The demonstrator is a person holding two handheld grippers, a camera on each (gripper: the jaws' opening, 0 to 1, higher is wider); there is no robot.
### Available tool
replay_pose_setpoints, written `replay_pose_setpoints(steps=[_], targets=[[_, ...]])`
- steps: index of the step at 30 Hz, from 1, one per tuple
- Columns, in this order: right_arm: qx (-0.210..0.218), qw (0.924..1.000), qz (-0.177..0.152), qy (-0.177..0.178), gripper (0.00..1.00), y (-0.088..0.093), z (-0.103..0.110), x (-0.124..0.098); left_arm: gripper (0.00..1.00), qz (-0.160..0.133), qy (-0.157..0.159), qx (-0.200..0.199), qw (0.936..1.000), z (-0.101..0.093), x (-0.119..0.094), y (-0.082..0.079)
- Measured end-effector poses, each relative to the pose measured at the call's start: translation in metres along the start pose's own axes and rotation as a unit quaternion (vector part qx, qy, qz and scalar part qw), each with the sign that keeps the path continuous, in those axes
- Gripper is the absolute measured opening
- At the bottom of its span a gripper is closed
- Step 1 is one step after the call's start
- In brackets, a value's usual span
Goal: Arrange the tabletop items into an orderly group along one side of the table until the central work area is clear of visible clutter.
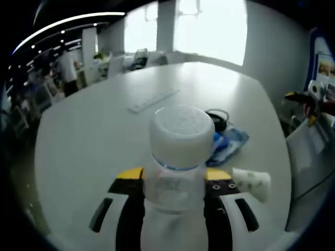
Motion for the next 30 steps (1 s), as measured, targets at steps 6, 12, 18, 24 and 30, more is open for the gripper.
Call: replay_pose_setpoints(steps=[6,12,18,24,30], targets=[[-0.002,1.0000,0.004,-0.004,0.95,0.001,0.001,0.000,0.43,-0.009,0.004,-0.001,1.0000,-0.002,-0.001,0.000],[-0.007,0.9999,0.006,-0.007,0.95,0.002,0.001,0.000,0.43,-0.007,-0.007,-0.004,0.9999,-0.002,0.000,0.001],[-0.010,0.9999,0.006,-0.006,0.94,0.001,0.001,0.000,0.51,-0.034,-0.046,-0.071,0.9958,-0.005,-0.003,-0.002],[-0.014,0.9999,0.008,-0.005,0.94,0.002,0.001,0.000,0.50,-0.060,-0.100,-0.092,0.9889,-0.010,-0.011,-0.003],[-0.016,0.9998,0.008,-0.002,0.94,0.001,0.001,0.000,0.44,-0.089,-0.136,-0.115,0.9800,-0.020,-0.016,-0.007]])
Point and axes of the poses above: the point that each gripper's makers call its tool centre point, and the gripper's own axes: x roughly forward along the fingers, z roughly to its left, y roughly out of its underside, the point moved 10 cm from there along -x, roughly backward along the fingers, and after that the axes turned 1 degree about y, right-handed, at the moved point
